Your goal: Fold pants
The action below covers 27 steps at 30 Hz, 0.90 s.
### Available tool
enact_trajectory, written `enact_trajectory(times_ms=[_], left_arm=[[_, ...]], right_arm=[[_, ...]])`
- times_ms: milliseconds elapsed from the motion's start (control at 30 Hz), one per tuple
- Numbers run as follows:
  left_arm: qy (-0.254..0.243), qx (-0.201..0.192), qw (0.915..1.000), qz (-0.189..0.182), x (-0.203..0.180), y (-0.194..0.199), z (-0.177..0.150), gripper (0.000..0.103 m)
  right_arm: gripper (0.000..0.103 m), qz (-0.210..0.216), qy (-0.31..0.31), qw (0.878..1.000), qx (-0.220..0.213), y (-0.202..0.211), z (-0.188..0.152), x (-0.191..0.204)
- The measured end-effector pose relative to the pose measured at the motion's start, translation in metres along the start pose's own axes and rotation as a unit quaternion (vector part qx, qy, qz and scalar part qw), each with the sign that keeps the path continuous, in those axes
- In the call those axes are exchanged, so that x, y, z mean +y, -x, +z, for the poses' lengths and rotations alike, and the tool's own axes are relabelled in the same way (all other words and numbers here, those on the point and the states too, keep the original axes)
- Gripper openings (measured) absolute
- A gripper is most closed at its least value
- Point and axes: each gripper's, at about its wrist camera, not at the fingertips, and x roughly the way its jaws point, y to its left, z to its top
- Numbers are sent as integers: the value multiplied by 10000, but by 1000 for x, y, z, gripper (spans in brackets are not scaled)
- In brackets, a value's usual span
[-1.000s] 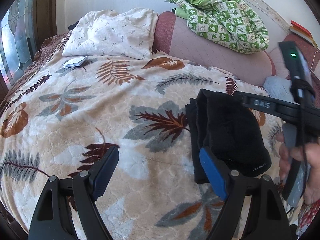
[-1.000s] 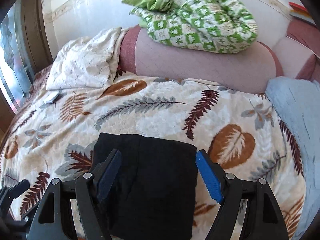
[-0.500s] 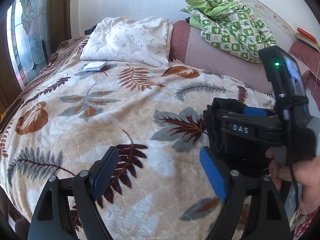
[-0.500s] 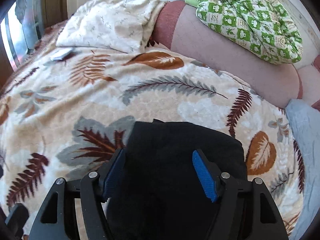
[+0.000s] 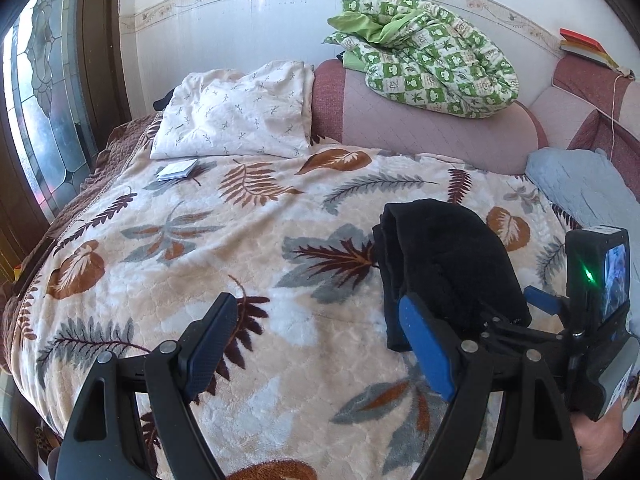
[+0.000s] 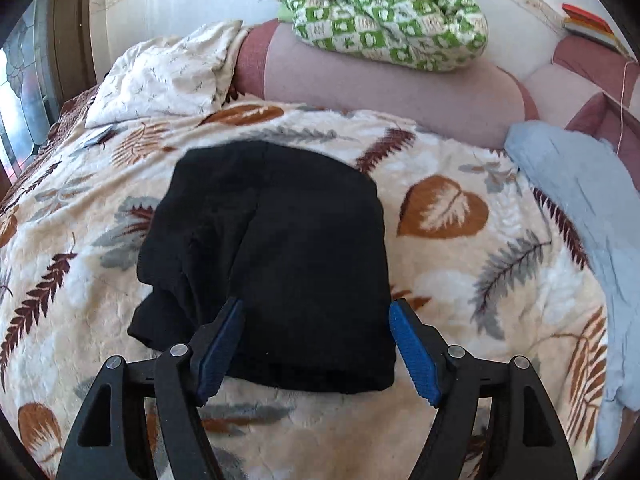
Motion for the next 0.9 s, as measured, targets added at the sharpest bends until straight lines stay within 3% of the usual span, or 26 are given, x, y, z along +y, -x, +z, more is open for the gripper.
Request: enact_trajectory(times_ms=[233, 433, 600, 900], left_arm=[[-9, 28, 10000, 30, -3, 1, -4, 83], [-40, 201, 9997, -118, -14, -5, -18, 83], [-118, 417, 9988, -247, -28, -12, -31, 83], [-226, 544, 9976, -362, -39, -16, -39, 83]], right_arm=[[80, 267, -522, 9974, -425, 34, -19, -12], [82, 4, -912, 9929, -762, 71, -58, -23], [82, -229, -1011, 9915, -782, 73, -74, -28], [82, -179, -1063, 9926, -559, 64, -81, -27]])
